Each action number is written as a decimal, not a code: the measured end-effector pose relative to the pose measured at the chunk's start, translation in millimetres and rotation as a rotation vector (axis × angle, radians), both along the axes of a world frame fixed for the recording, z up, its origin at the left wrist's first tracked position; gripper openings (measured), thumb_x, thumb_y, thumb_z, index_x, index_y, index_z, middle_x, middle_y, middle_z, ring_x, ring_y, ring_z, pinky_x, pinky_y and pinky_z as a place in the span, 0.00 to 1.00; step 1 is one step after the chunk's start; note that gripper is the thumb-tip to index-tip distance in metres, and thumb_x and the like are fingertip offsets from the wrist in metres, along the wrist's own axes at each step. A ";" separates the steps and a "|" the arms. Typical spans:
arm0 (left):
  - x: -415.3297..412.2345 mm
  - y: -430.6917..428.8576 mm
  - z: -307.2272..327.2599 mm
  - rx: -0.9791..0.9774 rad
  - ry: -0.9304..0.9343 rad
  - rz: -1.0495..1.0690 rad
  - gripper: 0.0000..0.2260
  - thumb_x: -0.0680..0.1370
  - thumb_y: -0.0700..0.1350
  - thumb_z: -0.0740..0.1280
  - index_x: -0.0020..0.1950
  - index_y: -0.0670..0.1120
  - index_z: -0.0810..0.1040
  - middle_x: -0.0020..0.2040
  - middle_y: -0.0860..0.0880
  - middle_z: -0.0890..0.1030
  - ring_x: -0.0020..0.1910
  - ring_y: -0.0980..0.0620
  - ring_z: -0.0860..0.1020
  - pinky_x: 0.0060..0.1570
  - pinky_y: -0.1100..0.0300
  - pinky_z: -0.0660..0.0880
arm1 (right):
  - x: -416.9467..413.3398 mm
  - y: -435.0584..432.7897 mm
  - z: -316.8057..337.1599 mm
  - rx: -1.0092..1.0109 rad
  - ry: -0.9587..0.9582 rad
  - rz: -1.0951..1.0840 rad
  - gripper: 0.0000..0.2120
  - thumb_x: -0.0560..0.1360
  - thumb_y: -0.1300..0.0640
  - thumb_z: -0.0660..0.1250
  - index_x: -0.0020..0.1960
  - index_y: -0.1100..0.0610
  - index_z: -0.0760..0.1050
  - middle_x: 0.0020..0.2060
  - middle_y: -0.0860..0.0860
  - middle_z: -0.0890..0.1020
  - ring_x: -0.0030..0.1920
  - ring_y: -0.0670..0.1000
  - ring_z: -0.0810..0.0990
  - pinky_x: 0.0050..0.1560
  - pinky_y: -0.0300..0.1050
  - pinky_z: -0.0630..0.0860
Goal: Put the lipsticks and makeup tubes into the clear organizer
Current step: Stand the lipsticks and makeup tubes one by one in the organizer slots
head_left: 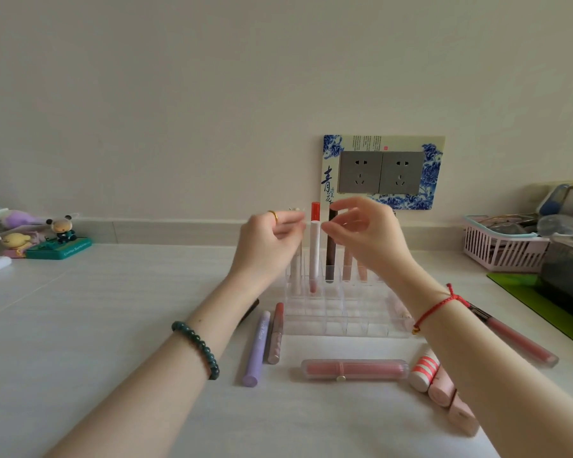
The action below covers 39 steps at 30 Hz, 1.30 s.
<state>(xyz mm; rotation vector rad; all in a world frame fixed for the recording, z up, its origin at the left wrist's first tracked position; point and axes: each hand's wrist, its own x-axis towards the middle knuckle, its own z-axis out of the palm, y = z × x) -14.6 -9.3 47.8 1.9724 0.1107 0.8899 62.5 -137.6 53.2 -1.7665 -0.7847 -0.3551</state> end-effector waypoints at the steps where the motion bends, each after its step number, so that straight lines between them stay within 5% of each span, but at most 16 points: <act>1: -3.4 2.4 6.6 -0.024 -0.035 -0.008 0.10 0.75 0.42 0.65 0.55 0.45 0.79 0.49 0.49 0.83 0.49 0.56 0.81 0.55 0.60 0.76 | -3.9 -1.2 4.9 0.016 -0.011 0.011 0.13 0.69 0.58 0.72 0.53 0.55 0.76 0.38 0.49 0.82 0.40 0.48 0.82 0.46 0.40 0.79; 6: -30.9 12.9 18.9 -0.002 -0.107 -0.067 0.08 0.76 0.41 0.64 0.53 0.49 0.79 0.45 0.55 0.83 0.47 0.61 0.81 0.51 0.68 0.75 | -25.4 1.4 15.0 -0.065 -0.100 0.108 0.12 0.69 0.58 0.72 0.51 0.53 0.77 0.39 0.47 0.83 0.39 0.42 0.81 0.44 0.32 0.78; 12: -60.3 38.1 -24.3 0.081 0.123 -0.077 0.10 0.75 0.43 0.66 0.54 0.55 0.77 0.49 0.58 0.82 0.51 0.65 0.78 0.55 0.68 0.73 | -43.9 16.2 -0.5 -0.394 -0.168 0.261 0.13 0.69 0.59 0.71 0.53 0.53 0.76 0.43 0.47 0.80 0.44 0.44 0.80 0.49 0.36 0.79; 15: -71.7 49.4 -40.6 0.134 0.217 -0.115 0.12 0.73 0.46 0.69 0.57 0.53 0.76 0.50 0.60 0.80 0.52 0.70 0.76 0.50 0.79 0.68 | -50.0 25.8 -17.8 -0.651 -0.261 0.294 0.15 0.71 0.58 0.69 0.58 0.53 0.74 0.50 0.48 0.80 0.49 0.44 0.78 0.55 0.35 0.75; 18: -86.8 57.2 -47.7 0.232 0.267 -0.145 0.14 0.64 0.58 0.71 0.48 0.58 0.79 0.46 0.59 0.82 0.51 0.67 0.76 0.47 0.77 0.68 | -55.7 32.6 -31.9 -0.809 -0.322 0.327 0.16 0.73 0.58 0.68 0.60 0.52 0.74 0.55 0.49 0.80 0.52 0.47 0.78 0.58 0.41 0.74; 21: -99.7 61.3 -53.6 0.340 0.372 -0.194 0.15 0.60 0.55 0.77 0.42 0.55 0.78 0.50 0.55 0.80 0.59 0.67 0.69 0.47 0.80 0.64 | -61.3 37.7 -39.7 -0.928 -0.339 0.356 0.15 0.73 0.58 0.66 0.60 0.49 0.74 0.56 0.49 0.79 0.52 0.50 0.78 0.57 0.45 0.75; 25: -102.5 65.0 -61.8 0.565 0.482 -0.185 0.19 0.61 0.54 0.78 0.47 0.51 0.77 0.66 0.50 0.72 0.65 0.63 0.63 0.49 0.82 0.60 | -65.8 40.5 -43.5 -0.993 -0.342 0.414 0.15 0.73 0.58 0.67 0.58 0.48 0.75 0.54 0.49 0.78 0.51 0.50 0.78 0.54 0.47 0.77; 32: -96.5 69.3 -69.2 0.626 0.524 -0.192 0.18 0.60 0.60 0.76 0.44 0.56 0.75 0.45 0.64 0.75 0.51 0.67 0.71 0.51 0.69 0.67 | -70.3 40.8 -44.1 -1.080 -0.374 0.482 0.12 0.73 0.54 0.66 0.56 0.48 0.76 0.52 0.49 0.80 0.51 0.52 0.78 0.54 0.49 0.76; 36: -96.0 69.8 -69.4 0.580 0.471 -0.182 0.18 0.62 0.55 0.77 0.46 0.51 0.77 0.62 0.51 0.74 0.65 0.56 0.66 0.48 0.82 0.60 | -71.0 41.4 -45.7 -1.060 -0.435 0.492 0.11 0.74 0.55 0.66 0.56 0.50 0.76 0.53 0.49 0.78 0.52 0.51 0.76 0.55 0.47 0.75; 39: -97.2 68.9 -67.5 0.482 0.459 -0.220 0.21 0.60 0.53 0.78 0.48 0.49 0.77 0.66 0.48 0.72 0.68 0.53 0.64 0.50 0.82 0.60 | -69.8 39.0 -45.2 -0.976 -0.457 0.503 0.10 0.74 0.57 0.66 0.54 0.51 0.77 0.52 0.49 0.78 0.50 0.49 0.76 0.52 0.45 0.74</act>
